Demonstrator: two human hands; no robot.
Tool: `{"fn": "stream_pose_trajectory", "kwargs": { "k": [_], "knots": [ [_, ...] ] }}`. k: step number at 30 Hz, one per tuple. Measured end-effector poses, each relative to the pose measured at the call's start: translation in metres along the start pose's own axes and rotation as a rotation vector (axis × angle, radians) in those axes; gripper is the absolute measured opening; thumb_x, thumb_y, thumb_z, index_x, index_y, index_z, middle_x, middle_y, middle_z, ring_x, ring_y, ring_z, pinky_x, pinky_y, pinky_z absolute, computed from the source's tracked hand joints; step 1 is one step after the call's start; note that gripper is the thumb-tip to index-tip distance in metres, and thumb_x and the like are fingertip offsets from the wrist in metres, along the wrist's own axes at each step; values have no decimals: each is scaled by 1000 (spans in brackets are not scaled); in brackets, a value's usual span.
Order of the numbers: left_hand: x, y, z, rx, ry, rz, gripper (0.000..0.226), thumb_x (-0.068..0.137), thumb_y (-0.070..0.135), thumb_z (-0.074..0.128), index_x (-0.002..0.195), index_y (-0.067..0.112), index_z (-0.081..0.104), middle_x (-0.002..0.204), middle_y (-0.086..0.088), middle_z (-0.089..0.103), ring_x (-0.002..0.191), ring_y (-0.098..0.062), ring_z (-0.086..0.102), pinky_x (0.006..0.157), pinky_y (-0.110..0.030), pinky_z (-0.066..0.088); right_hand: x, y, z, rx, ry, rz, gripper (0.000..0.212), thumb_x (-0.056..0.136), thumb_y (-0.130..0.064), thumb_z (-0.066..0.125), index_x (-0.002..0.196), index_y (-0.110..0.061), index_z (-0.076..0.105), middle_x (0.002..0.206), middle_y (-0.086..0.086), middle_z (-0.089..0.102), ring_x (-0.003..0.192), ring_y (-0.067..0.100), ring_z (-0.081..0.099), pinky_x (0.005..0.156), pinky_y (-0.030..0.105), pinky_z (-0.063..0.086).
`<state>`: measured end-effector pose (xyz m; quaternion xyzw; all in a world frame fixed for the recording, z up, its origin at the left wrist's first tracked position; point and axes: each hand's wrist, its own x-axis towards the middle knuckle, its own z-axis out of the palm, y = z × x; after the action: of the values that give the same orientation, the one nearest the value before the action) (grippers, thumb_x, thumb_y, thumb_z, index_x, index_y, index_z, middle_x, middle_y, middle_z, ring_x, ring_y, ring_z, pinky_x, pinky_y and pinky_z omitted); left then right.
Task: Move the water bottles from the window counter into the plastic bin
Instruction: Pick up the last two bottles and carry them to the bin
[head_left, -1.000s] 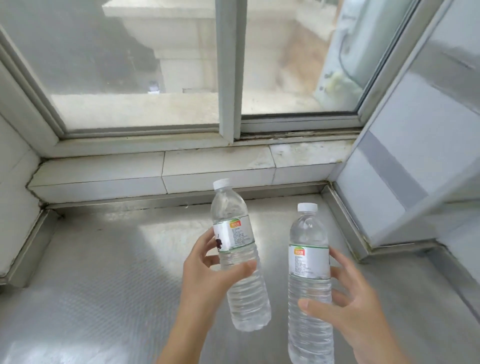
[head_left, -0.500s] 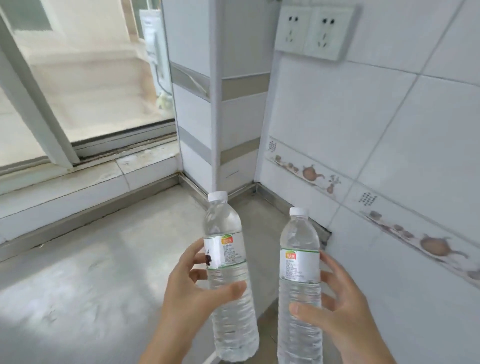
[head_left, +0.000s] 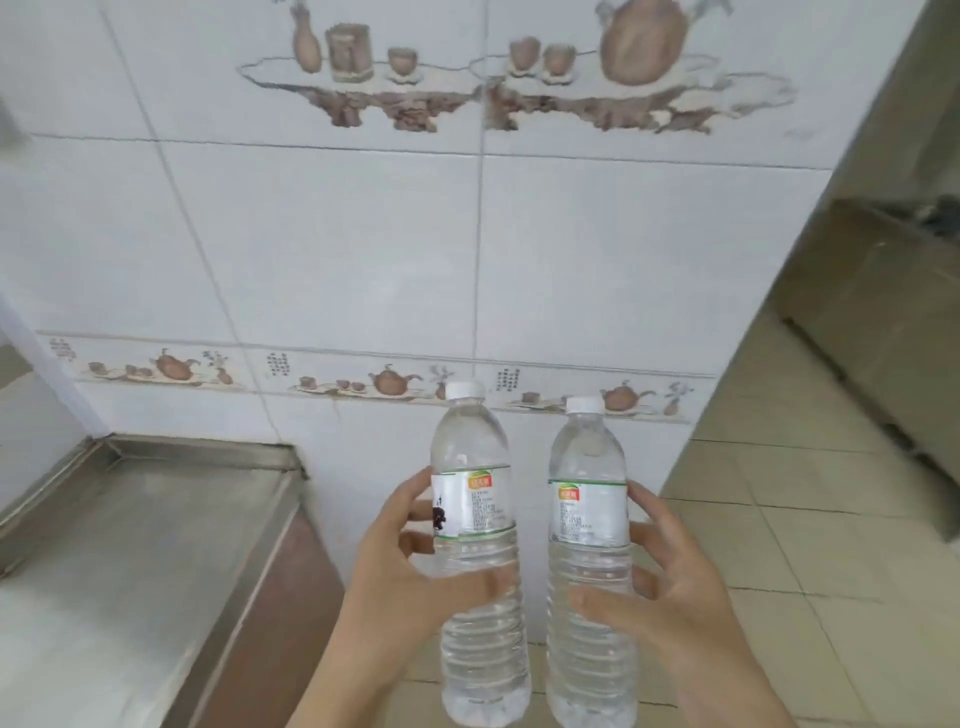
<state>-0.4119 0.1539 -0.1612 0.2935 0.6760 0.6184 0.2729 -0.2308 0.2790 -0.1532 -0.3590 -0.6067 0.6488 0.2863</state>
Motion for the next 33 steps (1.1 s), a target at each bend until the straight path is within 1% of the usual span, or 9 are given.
{"fn": "stream_pose_trajectory", "kwargs": {
  "k": [7, 10, 12, 14, 18, 23, 28, 31, 33],
  "knots": [
    [70, 12, 124, 60, -360, 27, 100, 30, 30, 91, 123, 47, 57, 98, 10, 66, 73, -3, 64, 63, -16, 50, 20, -4, -111, -31, 312, -8, 97, 50, 13, 83, 120, -46, 53, 101, -5, 70, 80, 16, 73, 58, 31, 56],
    [97, 17, 179, 41, -503, 27, 96, 32, 24, 91, 120, 47, 58, 93, 14, 66, 69, -1, 62, 59, -12, 48, 25, -9, -152, -55, 450, -20, 100, 47, 9, 88, 125, -43, 51, 103, -2, 70, 80, 12, 73, 56, 20, 55],
    [110, 19, 215, 59, -597, 41, 96, 30, 30, 90, 119, 47, 58, 91, 16, 67, 71, -5, 63, 60, -12, 48, 26, -10, -177, -63, 536, -28, 106, 36, -4, 91, 126, -41, 51, 102, -2, 70, 80, 9, 72, 58, 17, 53],
    [122, 20, 252, 53, -691, 35, 95, 30, 33, 89, 119, 47, 58, 90, 20, 67, 77, -10, 64, 64, -13, 48, 27, -11, -202, -50, 630, -33, 108, 26, -20, 89, 125, -42, 51, 101, -4, 71, 80, 12, 73, 59, 17, 53],
    [138, 19, 322, 61, -838, 41, 100, 29, 33, 90, 123, 45, 58, 98, 15, 68, 86, -11, 63, 74, -13, 45, 27, -5, -249, -5, 805, -48, 106, 23, -22, 88, 120, -45, 54, 96, -6, 72, 79, 20, 74, 66, 30, 55],
    [156, 20, 417, 36, -926, 23, 92, 33, 22, 89, 117, 44, 60, 89, 24, 67, 71, 1, 63, 62, -4, 44, 36, 1, -322, -1, 933, -47, 105, 26, -23, 89, 122, -46, 54, 100, -6, 72, 82, 21, 74, 74, 37, 55],
    [173, 25, 520, 13, -941, 31, 91, 30, 26, 89, 114, 47, 61, 89, 27, 66, 75, -2, 65, 62, -7, 47, 62, 7, -417, -6, 994, -58, 103, 27, -21, 90, 121, -44, 56, 100, -1, 72, 88, 24, 72, 84, 44, 55],
    [180, 33, 590, -11, -912, 27, 94, 26, 32, 88, 116, 44, 62, 88, 23, 68, 72, -3, 65, 64, -13, 48, 78, 0, -485, 0, 964, -54, 103, 29, -20, 91, 122, -44, 54, 102, -2, 72, 84, 21, 73, 74, 33, 55],
    [186, 40, 633, -18, -893, 25, 96, 25, 33, 88, 117, 42, 62, 90, 17, 68, 73, -5, 66, 67, -17, 48, 89, -6, -529, 2, 940, -56, 102, 30, -18, 91, 122, -43, 54, 102, -3, 72, 82, 20, 73, 73, 36, 57]
  ]
}}
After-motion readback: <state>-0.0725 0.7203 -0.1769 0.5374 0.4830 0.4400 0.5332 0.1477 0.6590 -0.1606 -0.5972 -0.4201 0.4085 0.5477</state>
